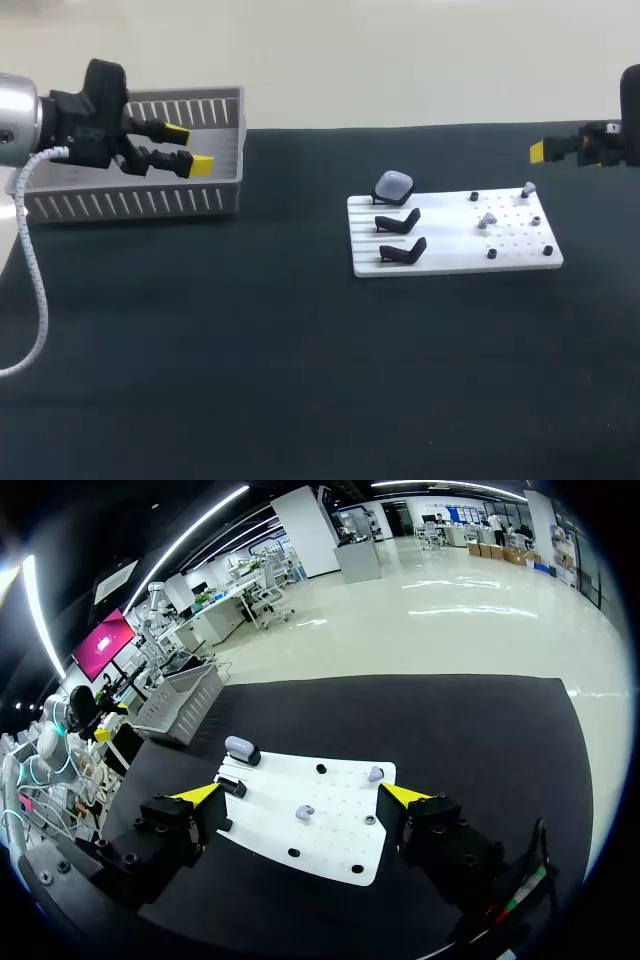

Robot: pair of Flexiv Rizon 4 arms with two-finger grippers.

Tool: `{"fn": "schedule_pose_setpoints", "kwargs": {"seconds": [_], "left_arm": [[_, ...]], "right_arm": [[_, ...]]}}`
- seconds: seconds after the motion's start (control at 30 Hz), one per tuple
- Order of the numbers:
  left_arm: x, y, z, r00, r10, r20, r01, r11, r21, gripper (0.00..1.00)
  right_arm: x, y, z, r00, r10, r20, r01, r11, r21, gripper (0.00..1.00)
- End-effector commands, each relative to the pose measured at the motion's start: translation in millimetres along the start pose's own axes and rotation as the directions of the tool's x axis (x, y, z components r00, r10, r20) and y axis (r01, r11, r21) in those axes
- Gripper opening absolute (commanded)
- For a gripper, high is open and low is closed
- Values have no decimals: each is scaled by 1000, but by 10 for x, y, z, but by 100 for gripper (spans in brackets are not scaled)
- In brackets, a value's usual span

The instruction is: Pick up each earbud case from the left stands, insert the matching earbuds, close the lid, and place the case in the box.

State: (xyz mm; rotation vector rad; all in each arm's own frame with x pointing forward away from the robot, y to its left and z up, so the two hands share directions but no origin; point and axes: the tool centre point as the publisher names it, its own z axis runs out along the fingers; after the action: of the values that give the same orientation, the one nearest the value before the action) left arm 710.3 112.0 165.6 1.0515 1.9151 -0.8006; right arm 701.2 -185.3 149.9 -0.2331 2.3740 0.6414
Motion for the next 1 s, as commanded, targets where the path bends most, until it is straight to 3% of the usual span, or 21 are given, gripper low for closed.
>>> {"fn": "schedule_pose_setpoints", "kwargs": {"seconds": [0.03, 0.33, 0.5, 0.7, 1.0], "left_arm": [[-47, 121, 284, 997, 71, 7, -71, 980, 188, 100], [-93, 16, 696, 978, 208, -27, -194, 946, 259, 100], [-49, -43, 877, 976, 217, -25, -200, 934, 296, 100], [-6, 4, 1064, 977, 213, -30, -193, 930, 314, 100], [-46, -26, 1119, 980, 196, -43, -171, 928, 330, 100]], "right_arm": [[4, -4, -3, 1000, -1, 1, 1, 1000, -2, 100], [4, -4, -3, 1000, -1, 1, 1, 1000, -2, 100], [4, -4, -3, 1000, -1, 1, 1, 1000, -2, 100], [4, -4, -3, 1000, -1, 1, 1, 1000, -2, 100], [4, -4, -3, 1000, -1, 1, 1, 1000, -2, 100]]}}
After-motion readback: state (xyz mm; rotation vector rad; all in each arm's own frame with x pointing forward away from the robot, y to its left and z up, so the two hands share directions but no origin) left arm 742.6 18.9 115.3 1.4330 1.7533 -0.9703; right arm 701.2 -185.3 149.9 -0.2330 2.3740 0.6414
